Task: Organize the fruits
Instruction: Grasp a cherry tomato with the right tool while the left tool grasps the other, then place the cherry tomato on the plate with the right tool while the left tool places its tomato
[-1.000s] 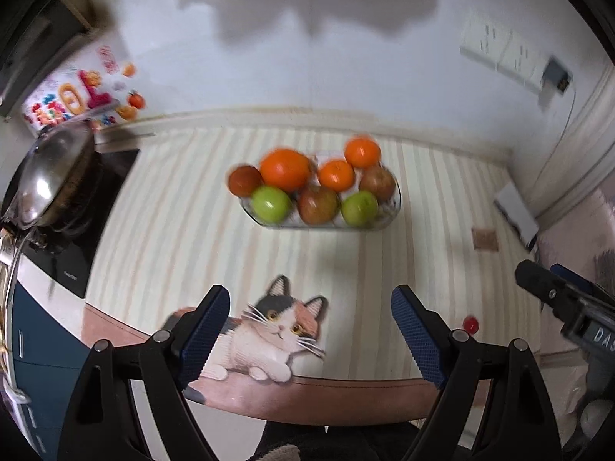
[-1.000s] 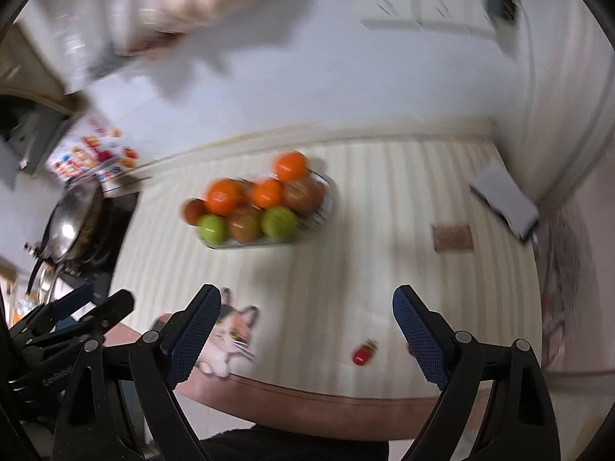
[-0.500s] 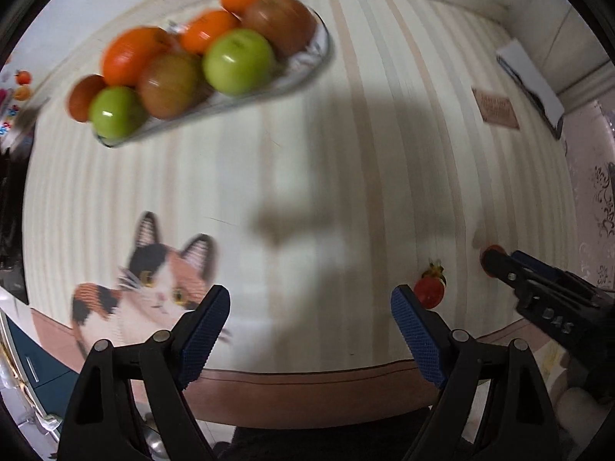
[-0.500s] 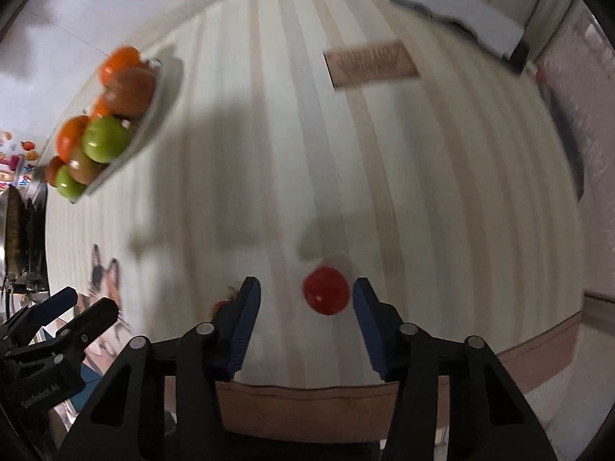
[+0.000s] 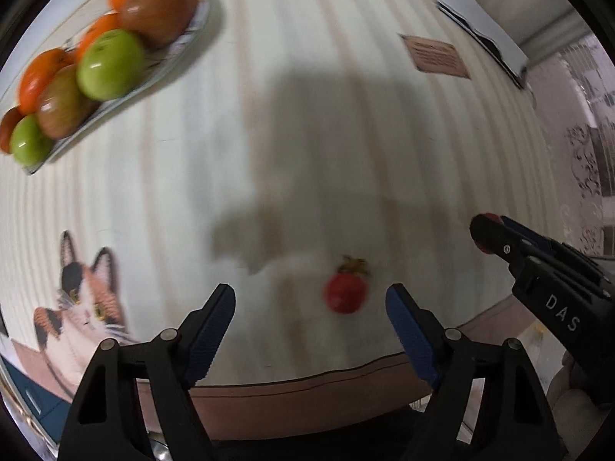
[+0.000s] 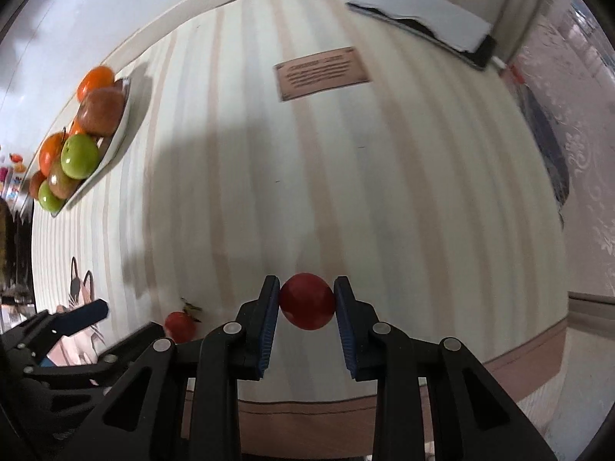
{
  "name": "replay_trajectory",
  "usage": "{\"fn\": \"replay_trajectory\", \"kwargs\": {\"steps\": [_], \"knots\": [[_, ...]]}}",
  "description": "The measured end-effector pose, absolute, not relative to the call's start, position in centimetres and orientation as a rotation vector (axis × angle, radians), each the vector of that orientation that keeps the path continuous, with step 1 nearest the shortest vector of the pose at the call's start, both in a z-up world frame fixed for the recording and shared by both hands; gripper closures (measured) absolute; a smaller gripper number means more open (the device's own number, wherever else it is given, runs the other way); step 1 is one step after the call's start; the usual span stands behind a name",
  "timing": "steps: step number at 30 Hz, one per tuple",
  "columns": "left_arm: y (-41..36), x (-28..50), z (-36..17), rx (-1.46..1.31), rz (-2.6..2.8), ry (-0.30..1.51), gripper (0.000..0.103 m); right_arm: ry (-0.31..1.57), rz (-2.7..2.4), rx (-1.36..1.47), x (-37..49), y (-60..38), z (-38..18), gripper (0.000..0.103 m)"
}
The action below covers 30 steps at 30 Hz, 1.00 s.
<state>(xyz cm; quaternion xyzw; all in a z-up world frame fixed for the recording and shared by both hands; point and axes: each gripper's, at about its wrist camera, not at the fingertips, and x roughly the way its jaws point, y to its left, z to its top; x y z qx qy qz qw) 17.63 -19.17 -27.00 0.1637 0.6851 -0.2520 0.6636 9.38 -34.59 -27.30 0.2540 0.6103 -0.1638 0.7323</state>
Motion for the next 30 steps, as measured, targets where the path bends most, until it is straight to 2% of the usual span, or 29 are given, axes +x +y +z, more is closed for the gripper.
{"fn": "replay_trajectory", "kwargs": {"steps": [2,7,8,11,12,17,25,30], "knots": [[-20.3,17.0,-27.4,0.384,-0.597,1.557,0.026,1.34,-0.373,0.568,8.9,-35.2,-27.1,0.072],[-22.3,16.1,-28.1,0.424,-0.642,1.57,0.042,1.332,-0.393,0.583,8.3,-36.0,-26.9,0.071],[-22.8,16.0,-28.3,0.433,-0.645,1.569,0.05,1.33,-0.395,0.587,8.3,-36.1,-26.9,0.071],[-23.5,15.5,-28.8,0.457,-0.651,1.57,0.06,1.328,-0.397,0.592,8.3,-36.1,-26.8,0.071],[-23.6,15.6,-28.6,0.459,-0.657,1.557,0.067,1.328,-0.398,0.591,8.3,-36.1,-26.8,0.071],[-24.6,15.4,-28.4,0.463,-0.688,1.556,0.079,1.323,-0.4,0.587,8.4,-36.0,-26.7,0.071],[-24.8,14.4,-27.7,0.444,-0.707,1.547,0.08,1.304,-0.398,0.578,8.4,-35.9,-25.8,0.071],[-22.3,15.6,-25.6,0.399,-0.706,1.52,0.08,1.283,-0.381,0.571,9.0,-35.7,-24.6,0.071]]}}
